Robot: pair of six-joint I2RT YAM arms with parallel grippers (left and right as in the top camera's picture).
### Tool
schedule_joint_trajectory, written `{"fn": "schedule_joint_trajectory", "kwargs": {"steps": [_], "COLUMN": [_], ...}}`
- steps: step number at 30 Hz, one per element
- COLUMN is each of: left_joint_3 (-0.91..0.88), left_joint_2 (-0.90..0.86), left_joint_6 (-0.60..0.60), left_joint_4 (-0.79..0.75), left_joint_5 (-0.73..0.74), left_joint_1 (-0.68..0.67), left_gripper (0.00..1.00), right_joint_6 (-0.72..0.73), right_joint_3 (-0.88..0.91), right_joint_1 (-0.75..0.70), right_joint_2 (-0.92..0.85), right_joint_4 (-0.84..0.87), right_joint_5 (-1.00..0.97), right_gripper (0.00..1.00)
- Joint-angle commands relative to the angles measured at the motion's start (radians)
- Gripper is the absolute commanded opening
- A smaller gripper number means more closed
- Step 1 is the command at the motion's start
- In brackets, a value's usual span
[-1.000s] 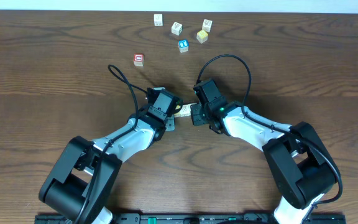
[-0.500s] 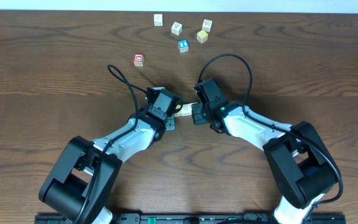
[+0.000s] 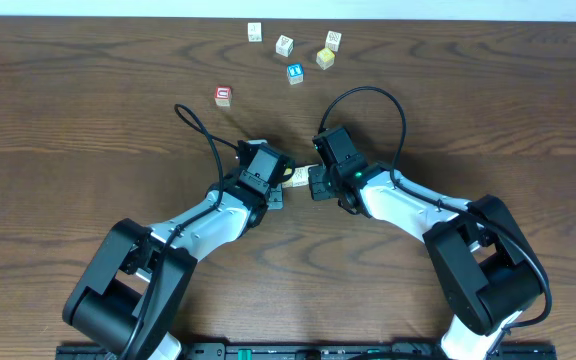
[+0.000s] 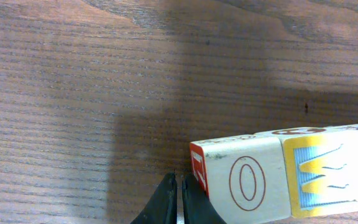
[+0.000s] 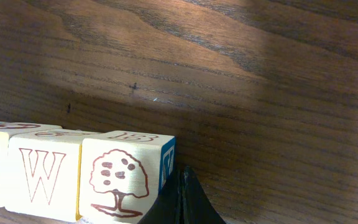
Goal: Lift 4 blocks
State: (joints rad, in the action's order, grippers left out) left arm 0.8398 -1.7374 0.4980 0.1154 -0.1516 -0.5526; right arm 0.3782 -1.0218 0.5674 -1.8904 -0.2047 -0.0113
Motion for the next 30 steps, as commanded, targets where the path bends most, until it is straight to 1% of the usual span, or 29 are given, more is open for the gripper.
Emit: {"fn": "schedule_joint_trajectory", "kwargs": {"steps": [1,10,18,19,20,30], "left_joint_3": [0.013,0.013,0.013,0.013,0.013,0.013], "left_joint_2": [0.018,0.018,0.018,0.018,0.018,0.018], "left_joint_6": [-0.010,-0.010,-0.010,-0.010,-0.010,-0.010], "left_joint_4": [-0.034,-0.034,-0.034,-0.034,-0.034,-0.034], "left_joint_5": [0.142,0.140,0.140,0.140,0.140,0.140], "left_joint_1": [-0.049,-0.049,-0.049,-0.049,-0.049,-0.049], "left_gripper": [0.08,0.08,0.08,0.08,0.08,0.08], "right_joint_6": [-0.020,-0.020,-0.021,-0.021,-0.021,-0.062], "right_joint_3": [-0.013,-0.013,-0.013,-0.013,-0.013,-0.013], "right_joint_1": [0.045,0.036,-0.010,-0.015,-0.018,-0.027], "right_joint_2": [-0.026,-0.024,-0.018,-0.018,-0.018,-0.018], "right_joint_4": [0.006,0.006,-0.009,-0.014,-0.019,-0.045], "right_joint_5": [0.199,0.195,0.192,0.185,0.175,0.165], "right_gripper": [0.01,0.01,0.01,0.00,0.01,0.01]}}
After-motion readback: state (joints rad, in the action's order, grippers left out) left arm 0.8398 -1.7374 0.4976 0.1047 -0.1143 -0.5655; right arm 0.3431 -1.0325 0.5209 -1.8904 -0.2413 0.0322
